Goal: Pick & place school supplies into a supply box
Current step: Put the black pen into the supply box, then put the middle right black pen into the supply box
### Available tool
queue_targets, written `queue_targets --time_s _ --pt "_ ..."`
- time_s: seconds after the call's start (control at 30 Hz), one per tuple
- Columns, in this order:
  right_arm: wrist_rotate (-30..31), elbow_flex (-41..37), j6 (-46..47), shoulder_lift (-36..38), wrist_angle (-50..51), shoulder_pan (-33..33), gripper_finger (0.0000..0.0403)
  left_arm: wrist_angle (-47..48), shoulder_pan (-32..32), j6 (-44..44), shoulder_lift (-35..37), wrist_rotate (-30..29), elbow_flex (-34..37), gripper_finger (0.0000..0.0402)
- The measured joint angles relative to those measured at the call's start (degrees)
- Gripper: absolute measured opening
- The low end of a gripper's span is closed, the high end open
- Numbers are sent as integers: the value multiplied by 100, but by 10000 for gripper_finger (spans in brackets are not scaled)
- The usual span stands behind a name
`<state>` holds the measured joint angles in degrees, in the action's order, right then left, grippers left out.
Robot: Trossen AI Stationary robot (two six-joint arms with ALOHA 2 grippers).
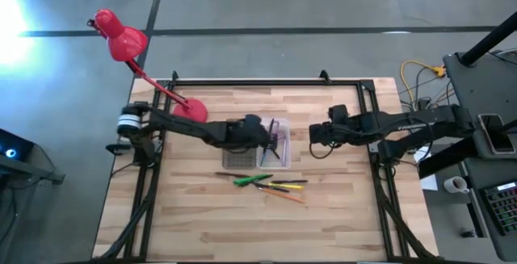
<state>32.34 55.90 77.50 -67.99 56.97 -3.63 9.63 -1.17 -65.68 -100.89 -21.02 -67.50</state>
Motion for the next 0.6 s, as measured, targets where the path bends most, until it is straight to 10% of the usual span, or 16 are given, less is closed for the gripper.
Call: queue_targets --time_s 0.43,0.6 --pt "-173 -84 -502 201 -130 60 34 1531 53 366 -289 147 -946 59" --pt "-1921 -293 -2580 175 -1345 -16 34 1579 326 1205 278 119 -601 60"
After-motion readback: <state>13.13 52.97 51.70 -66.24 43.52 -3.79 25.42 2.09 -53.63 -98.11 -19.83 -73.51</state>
